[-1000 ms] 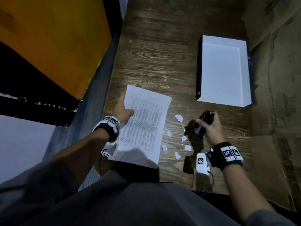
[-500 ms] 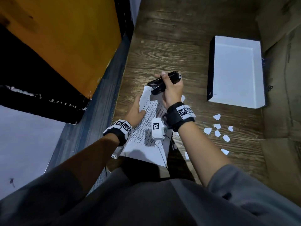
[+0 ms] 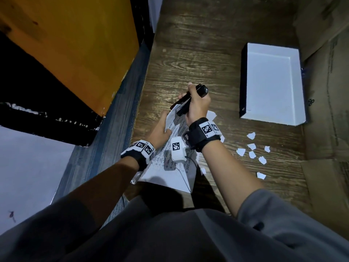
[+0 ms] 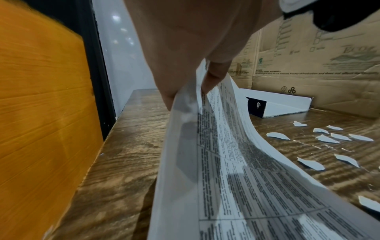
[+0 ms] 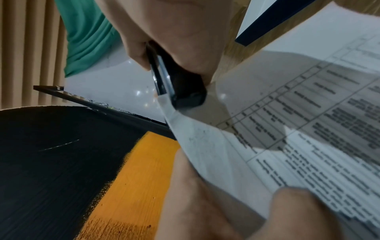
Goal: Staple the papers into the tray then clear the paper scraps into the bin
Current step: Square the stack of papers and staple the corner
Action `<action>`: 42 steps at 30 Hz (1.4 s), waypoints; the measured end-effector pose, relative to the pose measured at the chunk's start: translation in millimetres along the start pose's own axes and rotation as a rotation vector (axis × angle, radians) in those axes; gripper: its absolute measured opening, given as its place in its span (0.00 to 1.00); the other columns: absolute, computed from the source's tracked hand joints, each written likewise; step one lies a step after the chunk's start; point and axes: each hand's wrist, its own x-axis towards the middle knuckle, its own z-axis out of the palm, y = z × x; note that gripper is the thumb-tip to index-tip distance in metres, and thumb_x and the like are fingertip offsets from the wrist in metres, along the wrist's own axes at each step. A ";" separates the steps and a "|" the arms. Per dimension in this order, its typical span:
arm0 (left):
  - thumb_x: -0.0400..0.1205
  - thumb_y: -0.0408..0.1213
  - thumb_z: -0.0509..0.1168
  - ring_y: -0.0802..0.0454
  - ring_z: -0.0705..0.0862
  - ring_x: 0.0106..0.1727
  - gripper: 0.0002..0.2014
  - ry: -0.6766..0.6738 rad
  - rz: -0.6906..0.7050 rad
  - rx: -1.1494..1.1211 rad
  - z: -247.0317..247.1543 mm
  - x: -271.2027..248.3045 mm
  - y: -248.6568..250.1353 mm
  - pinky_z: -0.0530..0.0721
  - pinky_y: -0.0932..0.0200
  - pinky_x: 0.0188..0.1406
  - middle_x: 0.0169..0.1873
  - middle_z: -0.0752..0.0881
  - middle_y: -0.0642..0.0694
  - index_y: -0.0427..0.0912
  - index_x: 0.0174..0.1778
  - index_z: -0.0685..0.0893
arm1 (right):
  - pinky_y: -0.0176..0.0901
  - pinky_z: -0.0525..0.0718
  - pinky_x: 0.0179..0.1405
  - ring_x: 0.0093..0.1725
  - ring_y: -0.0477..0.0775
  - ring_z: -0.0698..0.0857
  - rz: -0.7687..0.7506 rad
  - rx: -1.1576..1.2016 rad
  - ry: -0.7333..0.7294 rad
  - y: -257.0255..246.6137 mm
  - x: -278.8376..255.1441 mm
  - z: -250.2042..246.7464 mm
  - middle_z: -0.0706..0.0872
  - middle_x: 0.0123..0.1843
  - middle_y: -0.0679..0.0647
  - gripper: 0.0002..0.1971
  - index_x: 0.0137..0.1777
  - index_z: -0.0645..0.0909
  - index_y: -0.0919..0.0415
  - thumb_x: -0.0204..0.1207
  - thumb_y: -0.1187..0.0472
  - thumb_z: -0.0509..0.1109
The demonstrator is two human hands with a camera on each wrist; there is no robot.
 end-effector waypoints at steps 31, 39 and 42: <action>0.78 0.26 0.67 0.45 0.82 0.56 0.23 0.232 -0.254 -0.211 0.4 10.7 -6.9 0.79 0.51 0.56 0.62 0.85 0.38 0.37 0.71 0.77 | 0.60 0.80 0.59 0.63 0.74 0.80 0.230 -1.859 0.437 -110.7 37.6 -396.8 0.78 0.66 0.75 0.20 0.66 0.74 0.73 0.74 0.69 0.70; 0.78 0.24 0.65 0.46 0.84 0.52 0.19 0.257 -0.221 -0.217 1.1 0.8 9.4 0.81 0.55 0.48 0.55 0.86 0.42 0.34 0.67 0.81 | 0.65 0.75 0.65 0.68 0.77 0.74 0.222 -1.807 0.491 -103.7 39.7 -403.5 0.73 0.69 0.74 0.23 0.69 0.68 0.72 0.76 0.66 0.69; 0.77 0.23 0.66 0.50 0.86 0.46 0.17 0.261 -0.170 -0.260 -4.6 -4.4 21.1 0.85 0.55 0.47 0.51 0.88 0.42 0.35 0.63 0.83 | 0.65 0.66 0.71 0.74 0.72 0.66 0.185 -1.804 0.594 -105.8 31.5 -382.6 0.68 0.74 0.70 0.32 0.76 0.63 0.65 0.75 0.62 0.71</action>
